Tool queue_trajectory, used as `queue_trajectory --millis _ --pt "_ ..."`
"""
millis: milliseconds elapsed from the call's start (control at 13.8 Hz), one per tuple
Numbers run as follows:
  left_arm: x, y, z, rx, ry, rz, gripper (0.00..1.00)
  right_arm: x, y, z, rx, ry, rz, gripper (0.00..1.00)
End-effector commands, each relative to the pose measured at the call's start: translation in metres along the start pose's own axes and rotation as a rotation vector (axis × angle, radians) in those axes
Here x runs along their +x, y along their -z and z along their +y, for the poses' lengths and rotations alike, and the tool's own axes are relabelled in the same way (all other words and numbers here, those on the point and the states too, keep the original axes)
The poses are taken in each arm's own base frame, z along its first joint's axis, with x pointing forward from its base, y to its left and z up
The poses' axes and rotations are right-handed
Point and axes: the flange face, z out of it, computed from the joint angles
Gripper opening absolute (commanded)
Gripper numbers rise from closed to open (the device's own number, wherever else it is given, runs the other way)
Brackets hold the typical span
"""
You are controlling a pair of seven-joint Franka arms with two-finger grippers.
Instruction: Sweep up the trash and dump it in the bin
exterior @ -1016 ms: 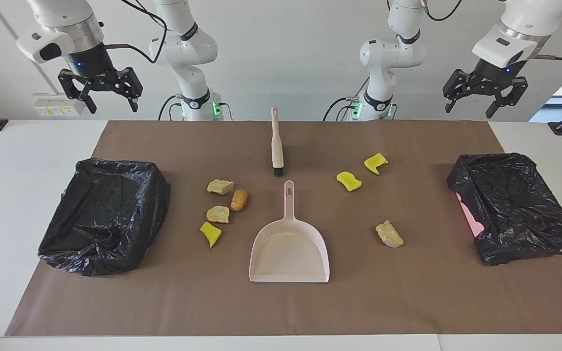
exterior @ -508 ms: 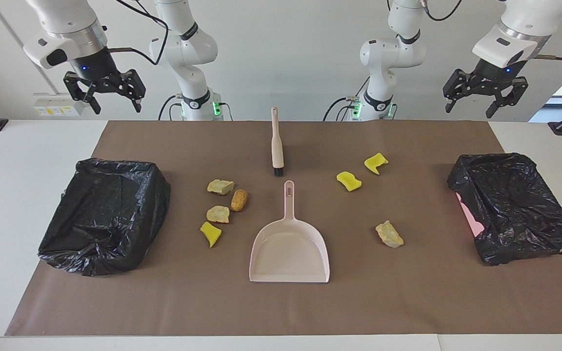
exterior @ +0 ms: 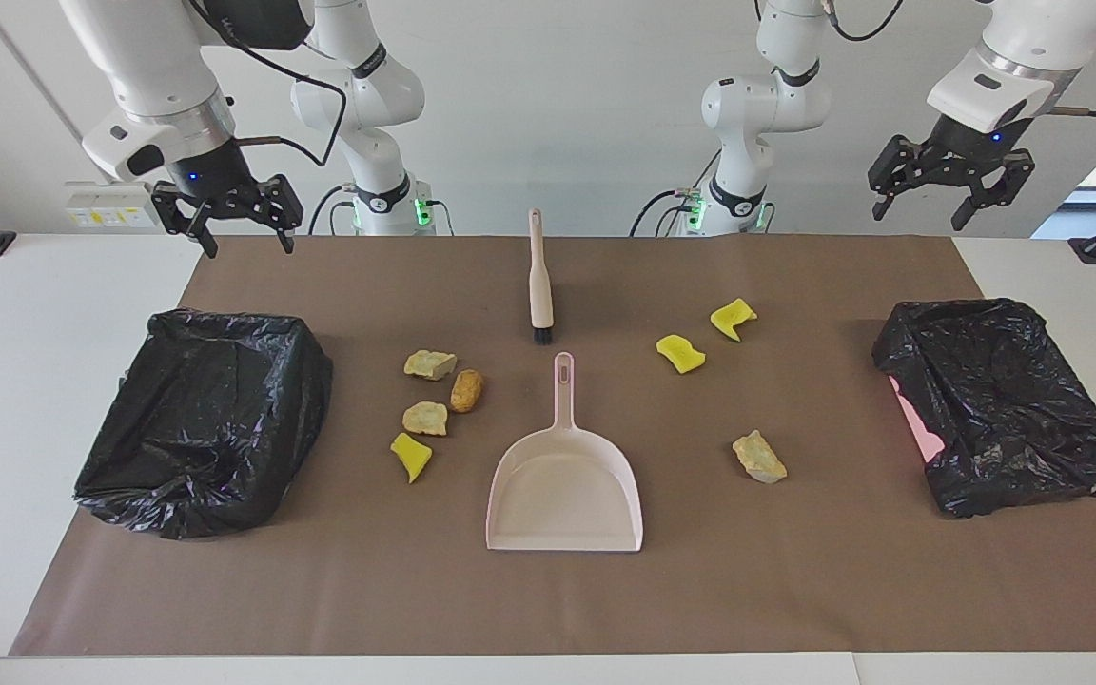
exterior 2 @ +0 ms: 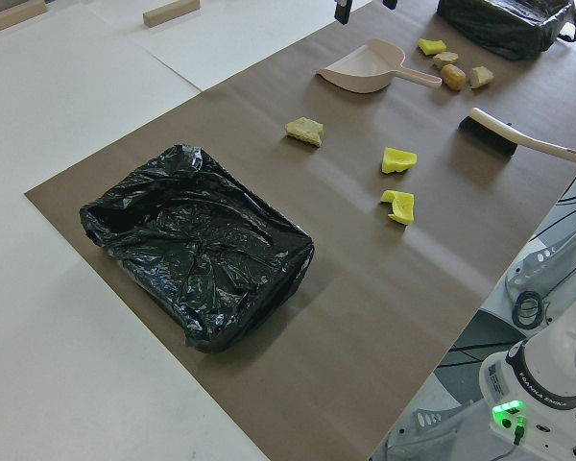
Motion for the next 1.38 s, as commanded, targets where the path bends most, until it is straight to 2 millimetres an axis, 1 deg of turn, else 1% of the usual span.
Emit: queue_trajectory --millis 0,145,363,435,580,653,725,870,943,1016,1161,1233,1306 --pt "-0.004 -0.002 0.016 -0.001 -0.022 0.000 1.00 0.009 -0.017 -0.003 0.005 -0.010 -0.002 1.00" --pt "-0.008 -0.004 0.033 -0.001 -0.048 -0.005 1.00 0.013 -0.022 -0.016 0.007 0.011 -0.007 1.00" --pt "-0.011 -0.014 0.063 -0.002 -0.042 -0.022 1.00 0.012 -0.025 -0.017 0.006 0.018 -0.013 1.00" --pt "-0.012 -0.015 0.077 -0.002 -0.047 -0.025 1.00 0.011 -0.025 -0.017 0.008 0.020 -0.018 1.00" --pt "-0.015 -0.025 0.106 -0.002 -0.038 -0.048 1.00 0.010 -0.026 -0.017 0.009 0.022 -0.027 1.00" --pt "-0.020 -0.029 0.119 0.000 -0.030 -0.057 1.00 0.010 -0.026 -0.017 0.008 0.022 -0.029 1.00" --pt "-0.027 -0.032 0.127 0.002 -0.023 -0.053 1.00 0.010 -0.026 -0.017 0.008 0.022 -0.029 1.00" --pt "-0.044 -0.041 0.150 -0.014 -0.029 -0.063 1.00 0.009 -0.027 -0.017 0.009 0.021 -0.030 1.00" --pt "-0.047 -0.046 0.159 -0.037 -0.027 -0.076 1.00 0.009 -0.027 -0.017 0.008 0.019 -0.030 1.00" --pt "-0.049 -0.049 0.163 -0.047 -0.017 -0.085 1.00 0.009 -0.026 -0.018 0.008 0.019 -0.026 1.00" --pt "-0.051 -0.051 0.179 -0.046 -0.038 -0.089 1.00 0.011 -0.029 -0.019 0.007 0.018 -0.029 1.00" --pt "-0.052 -0.055 0.187 -0.044 -0.054 -0.098 1.00 0.014 -0.034 -0.020 0.006 0.015 -0.030 1.00" --pt "-0.056 -0.061 0.195 -0.042 -0.054 -0.114 1.00 0.022 -0.043 -0.033 0.005 0.015 -0.034 1.00"
